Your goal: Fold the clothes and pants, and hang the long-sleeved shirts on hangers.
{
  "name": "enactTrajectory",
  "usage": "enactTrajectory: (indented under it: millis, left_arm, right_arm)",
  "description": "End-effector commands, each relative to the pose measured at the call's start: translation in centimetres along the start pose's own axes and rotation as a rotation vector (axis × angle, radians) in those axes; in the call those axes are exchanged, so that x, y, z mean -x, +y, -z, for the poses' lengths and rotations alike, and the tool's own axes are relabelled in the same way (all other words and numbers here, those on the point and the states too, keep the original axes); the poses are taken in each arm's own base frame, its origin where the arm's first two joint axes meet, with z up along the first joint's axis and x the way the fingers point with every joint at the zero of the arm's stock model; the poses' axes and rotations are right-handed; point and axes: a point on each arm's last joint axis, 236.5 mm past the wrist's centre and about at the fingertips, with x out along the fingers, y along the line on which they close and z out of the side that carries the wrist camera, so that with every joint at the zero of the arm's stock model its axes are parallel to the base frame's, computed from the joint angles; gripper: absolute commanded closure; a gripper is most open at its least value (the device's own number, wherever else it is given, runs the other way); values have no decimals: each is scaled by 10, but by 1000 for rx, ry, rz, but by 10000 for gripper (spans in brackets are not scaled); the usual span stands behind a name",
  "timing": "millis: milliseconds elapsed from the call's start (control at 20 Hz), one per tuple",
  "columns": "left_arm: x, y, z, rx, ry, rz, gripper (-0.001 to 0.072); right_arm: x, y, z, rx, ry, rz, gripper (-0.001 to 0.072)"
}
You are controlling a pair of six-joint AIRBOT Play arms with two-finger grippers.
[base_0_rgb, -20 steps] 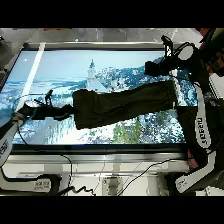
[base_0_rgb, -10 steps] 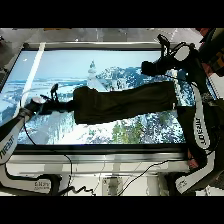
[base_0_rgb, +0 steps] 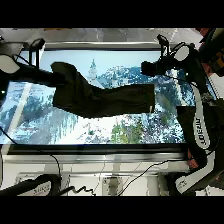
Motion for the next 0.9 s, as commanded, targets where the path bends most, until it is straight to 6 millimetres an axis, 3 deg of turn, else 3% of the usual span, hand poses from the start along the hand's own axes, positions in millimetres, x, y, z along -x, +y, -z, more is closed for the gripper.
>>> enactTrajectory:
  millis: [0, 150, 200, 300, 400, 500, 650, 850]
  left_arm:
    - [34, 9, 5, -28, 43, -185, 691]
    - [27, 15, 7, -18, 62, -214, 690]
    - [25, 29, 10, -10, 77, -259, 691]
    - [20, 54, 26, 62, 157, -330, 691]
    - [13, 58, 55, 104, 293, -327, 691]
    - [9, 59, 66, 111, 349, -324, 690]
    - [1, 35, 45, 115, 255, -217, 690]
    - [2, -28, 7, 132, 123, 45, 690]
  right_arm:
    - [-1, 0, 6, 14, 25, -2, 680]
    - [-10, 0, 16, 8, 66, -9, 679]
    - [-14, 2, 21, 7, 87, -14, 679]
    - [-25, 6, 34, 9, 123, -19, 679]
    - [-40, 13, 49, 11, 158, -25, 679]
    - [-56, 22, 62, 18, 172, -31, 679]
    - [-85, 46, 75, 48, 161, -48, 679]
    - [-131, 104, 87, 102, 102, -92, 680]
